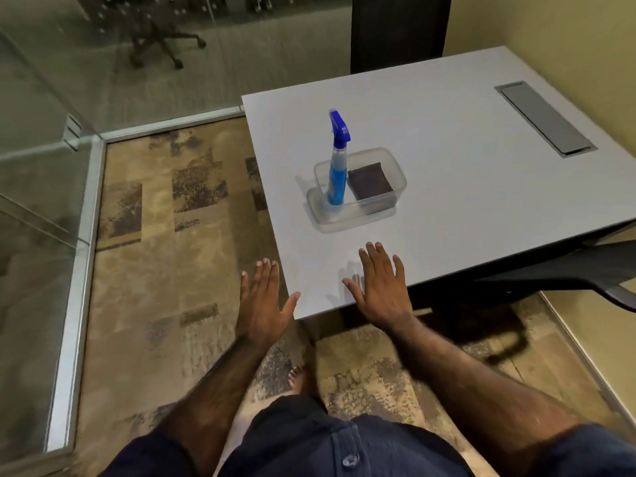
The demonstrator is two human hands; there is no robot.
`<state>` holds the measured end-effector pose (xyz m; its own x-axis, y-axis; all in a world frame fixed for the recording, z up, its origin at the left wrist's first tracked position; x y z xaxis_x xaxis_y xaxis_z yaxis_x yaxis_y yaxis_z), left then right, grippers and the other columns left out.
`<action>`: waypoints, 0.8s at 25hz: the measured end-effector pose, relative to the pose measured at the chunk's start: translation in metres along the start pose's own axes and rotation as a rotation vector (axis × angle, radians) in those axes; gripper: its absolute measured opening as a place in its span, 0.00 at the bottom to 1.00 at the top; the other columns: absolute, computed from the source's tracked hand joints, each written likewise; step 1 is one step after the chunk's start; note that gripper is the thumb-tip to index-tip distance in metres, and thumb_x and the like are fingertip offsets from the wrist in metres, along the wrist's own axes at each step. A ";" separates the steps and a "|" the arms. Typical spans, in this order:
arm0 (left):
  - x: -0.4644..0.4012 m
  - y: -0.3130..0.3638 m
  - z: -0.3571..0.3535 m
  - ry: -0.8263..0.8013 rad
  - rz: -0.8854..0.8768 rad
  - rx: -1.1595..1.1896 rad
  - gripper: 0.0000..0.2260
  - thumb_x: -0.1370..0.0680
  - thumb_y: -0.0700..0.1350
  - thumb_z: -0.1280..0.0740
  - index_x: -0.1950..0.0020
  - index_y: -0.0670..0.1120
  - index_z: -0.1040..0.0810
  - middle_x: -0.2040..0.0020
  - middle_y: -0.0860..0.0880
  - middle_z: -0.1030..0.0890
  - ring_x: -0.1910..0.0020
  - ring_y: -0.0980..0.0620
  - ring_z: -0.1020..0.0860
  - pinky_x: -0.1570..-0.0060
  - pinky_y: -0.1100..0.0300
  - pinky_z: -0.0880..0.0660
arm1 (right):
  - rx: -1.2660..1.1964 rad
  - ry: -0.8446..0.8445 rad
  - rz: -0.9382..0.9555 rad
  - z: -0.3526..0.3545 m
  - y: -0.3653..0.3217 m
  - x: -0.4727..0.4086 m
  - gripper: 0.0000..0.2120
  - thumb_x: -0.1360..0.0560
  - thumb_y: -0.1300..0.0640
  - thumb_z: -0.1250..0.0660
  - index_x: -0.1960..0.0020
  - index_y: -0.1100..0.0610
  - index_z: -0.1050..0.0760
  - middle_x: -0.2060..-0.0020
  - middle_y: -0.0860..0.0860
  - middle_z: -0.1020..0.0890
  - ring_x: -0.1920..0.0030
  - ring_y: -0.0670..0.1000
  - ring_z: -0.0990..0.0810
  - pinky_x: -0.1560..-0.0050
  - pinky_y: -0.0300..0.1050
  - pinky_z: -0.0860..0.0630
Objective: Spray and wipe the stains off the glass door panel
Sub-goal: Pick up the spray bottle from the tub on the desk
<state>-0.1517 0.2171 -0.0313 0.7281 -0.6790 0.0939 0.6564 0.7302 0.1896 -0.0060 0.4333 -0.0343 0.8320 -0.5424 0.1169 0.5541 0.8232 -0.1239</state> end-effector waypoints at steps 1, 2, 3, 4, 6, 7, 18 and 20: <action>-0.014 0.003 0.002 -0.012 -0.011 0.009 0.41 0.17 0.68 0.49 0.13 0.41 0.43 0.13 0.41 0.43 0.12 0.43 0.46 0.14 0.38 0.51 | -0.006 -0.001 -0.005 0.004 0.000 -0.010 0.41 0.16 0.30 0.58 0.12 0.55 0.48 0.11 0.54 0.49 0.11 0.55 0.54 0.13 0.64 0.56; -0.027 0.005 0.004 -0.019 -0.023 0.022 0.41 0.18 0.68 0.50 0.13 0.41 0.44 0.13 0.42 0.43 0.12 0.43 0.46 0.14 0.38 0.51 | -0.016 0.015 -0.002 0.008 0.000 -0.019 0.41 0.15 0.30 0.56 0.12 0.55 0.47 0.11 0.54 0.48 0.11 0.56 0.53 0.13 0.64 0.55; -0.041 0.008 0.007 -0.016 -0.039 0.037 0.41 0.17 0.68 0.50 0.13 0.42 0.44 0.13 0.42 0.43 0.12 0.44 0.46 0.14 0.37 0.51 | -0.021 0.036 -0.004 0.013 0.000 -0.028 0.40 0.15 0.31 0.54 0.12 0.56 0.45 0.11 0.54 0.46 0.11 0.56 0.52 0.13 0.64 0.54; -0.052 0.010 0.010 -0.003 -0.058 0.053 0.40 0.17 0.68 0.49 0.13 0.42 0.44 0.13 0.42 0.43 0.12 0.44 0.46 0.14 0.37 0.52 | -0.027 0.059 -0.010 0.016 0.001 -0.036 0.39 0.14 0.31 0.52 0.12 0.56 0.44 0.11 0.55 0.45 0.11 0.56 0.50 0.13 0.65 0.53; -0.074 0.016 0.017 0.024 -0.100 0.072 0.39 0.16 0.67 0.46 0.13 0.42 0.43 0.13 0.42 0.42 0.12 0.44 0.45 0.14 0.36 0.52 | -0.041 0.111 -0.031 0.024 0.003 -0.052 0.39 0.14 0.32 0.50 0.13 0.57 0.42 0.12 0.56 0.43 0.12 0.57 0.47 0.13 0.65 0.51; -0.084 0.018 0.019 0.029 -0.111 0.076 0.39 0.16 0.67 0.45 0.13 0.42 0.44 0.13 0.43 0.43 0.12 0.44 0.46 0.14 0.37 0.53 | -0.049 0.140 -0.040 0.028 0.004 -0.058 0.39 0.14 0.32 0.50 0.14 0.57 0.41 0.13 0.57 0.41 0.12 0.58 0.45 0.14 0.66 0.49; -0.205 0.072 0.042 0.027 -0.062 0.198 0.42 0.20 0.72 0.51 0.12 0.49 0.48 0.12 0.48 0.47 0.12 0.48 0.50 0.14 0.38 0.58 | -0.510 0.256 -0.017 0.081 0.019 -0.175 0.38 0.16 0.32 0.41 0.13 0.52 0.41 0.13 0.52 0.37 0.14 0.55 0.38 0.14 0.56 0.43; -0.228 0.080 0.044 0.010 -0.059 0.239 0.42 0.19 0.72 0.50 0.12 0.49 0.48 0.11 0.48 0.48 0.12 0.49 0.51 0.14 0.40 0.58 | -0.585 0.232 0.003 0.090 0.023 -0.201 0.38 0.16 0.34 0.38 0.14 0.53 0.39 0.15 0.53 0.34 0.15 0.56 0.35 0.15 0.59 0.37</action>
<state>-0.2739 0.4273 0.0051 0.6925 -0.7183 0.0666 0.6336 0.6497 0.4201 -0.1628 0.5765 0.0280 0.7816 -0.6168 -0.0928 0.4216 0.6321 -0.6501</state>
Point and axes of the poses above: each hand's wrist, its own x-axis away from the middle knuckle, its own z-axis out of the back of the hand, y = z × x, the point moved 5 cm from there along -x, towards the middle knuckle
